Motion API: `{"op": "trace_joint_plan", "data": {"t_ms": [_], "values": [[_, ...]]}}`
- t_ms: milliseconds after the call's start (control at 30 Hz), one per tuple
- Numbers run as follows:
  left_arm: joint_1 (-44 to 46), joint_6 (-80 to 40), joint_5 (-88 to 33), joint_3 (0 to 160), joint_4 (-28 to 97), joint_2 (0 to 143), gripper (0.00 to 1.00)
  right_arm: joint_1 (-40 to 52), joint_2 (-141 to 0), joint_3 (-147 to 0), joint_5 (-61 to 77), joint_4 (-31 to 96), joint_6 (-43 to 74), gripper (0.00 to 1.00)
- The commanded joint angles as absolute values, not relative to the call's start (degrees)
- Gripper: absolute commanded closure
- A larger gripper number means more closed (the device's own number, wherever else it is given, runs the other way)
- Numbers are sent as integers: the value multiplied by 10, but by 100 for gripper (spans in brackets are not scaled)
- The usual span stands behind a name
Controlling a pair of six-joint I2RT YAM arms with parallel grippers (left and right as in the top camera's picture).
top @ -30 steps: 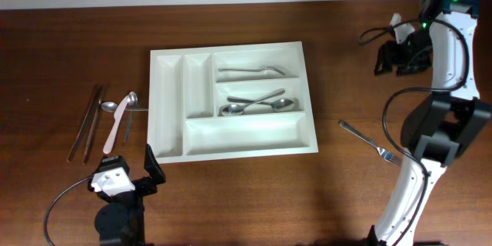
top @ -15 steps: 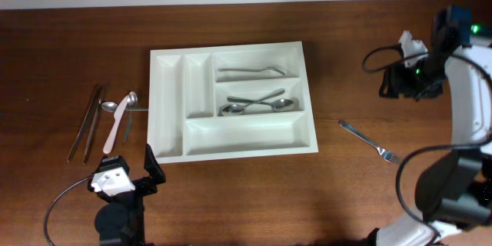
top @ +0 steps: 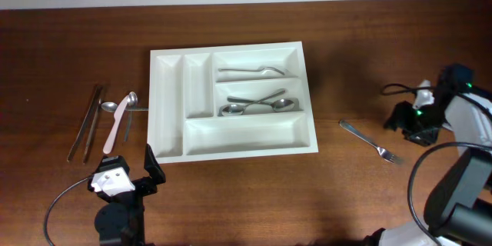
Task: Pack container
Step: 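Move the right gripper back to the remaining fork on the right, then lower the right gripper and grasp the fork by its tines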
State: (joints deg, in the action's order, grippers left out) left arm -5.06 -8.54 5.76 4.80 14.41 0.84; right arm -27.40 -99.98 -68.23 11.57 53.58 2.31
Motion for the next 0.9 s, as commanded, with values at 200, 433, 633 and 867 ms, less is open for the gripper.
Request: {"op": "trace_joint_plan", "data": {"t_ms": [200, 433, 633, 867], "values": [[-54, -74, 51, 45, 144, 4, 1, -354, -978, -632, 118, 494, 102, 41], [-54, -74, 51, 45, 144, 4, 1, -377, -978, -573, 157, 477, 110, 43], [-54, -74, 51, 45, 144, 4, 1, -376, -978, -556, 180, 468, 108, 45], [-54, -74, 51, 45, 144, 4, 1, -375, -978, -555, 197, 460, 108, 51]]}}
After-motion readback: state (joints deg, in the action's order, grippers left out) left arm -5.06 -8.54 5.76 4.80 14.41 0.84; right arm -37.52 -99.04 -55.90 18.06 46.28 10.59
